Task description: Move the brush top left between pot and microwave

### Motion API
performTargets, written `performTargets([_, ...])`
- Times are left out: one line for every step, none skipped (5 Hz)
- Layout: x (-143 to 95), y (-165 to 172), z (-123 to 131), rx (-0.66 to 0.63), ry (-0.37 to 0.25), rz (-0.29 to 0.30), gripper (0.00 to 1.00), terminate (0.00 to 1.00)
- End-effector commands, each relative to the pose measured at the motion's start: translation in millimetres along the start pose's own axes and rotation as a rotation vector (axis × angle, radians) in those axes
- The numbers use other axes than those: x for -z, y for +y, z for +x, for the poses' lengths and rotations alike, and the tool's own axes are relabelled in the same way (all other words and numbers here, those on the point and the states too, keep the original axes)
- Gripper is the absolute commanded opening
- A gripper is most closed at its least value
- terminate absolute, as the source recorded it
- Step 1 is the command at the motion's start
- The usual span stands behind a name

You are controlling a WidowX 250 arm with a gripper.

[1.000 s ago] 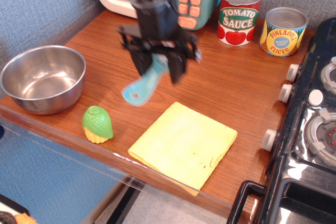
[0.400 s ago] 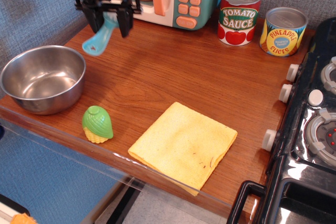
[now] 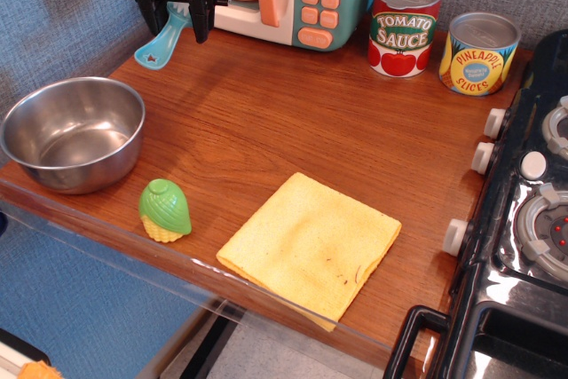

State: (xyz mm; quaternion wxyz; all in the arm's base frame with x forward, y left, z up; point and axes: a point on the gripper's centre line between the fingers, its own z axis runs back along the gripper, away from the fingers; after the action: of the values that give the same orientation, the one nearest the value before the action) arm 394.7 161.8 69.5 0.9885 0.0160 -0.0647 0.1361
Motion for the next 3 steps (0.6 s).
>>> performTargets([7.7, 29.5, -2.4, -0.045, 0.028, 0.04, 1.0, 0.0])
performTargets([14.4, 30.6, -5.3, -0.046, 0.049, 0.036, 1.0, 0.0])
performTargets([3.9, 25.8, -2.4, -0.014, 0.028, 0.029, 1.0, 0.0])
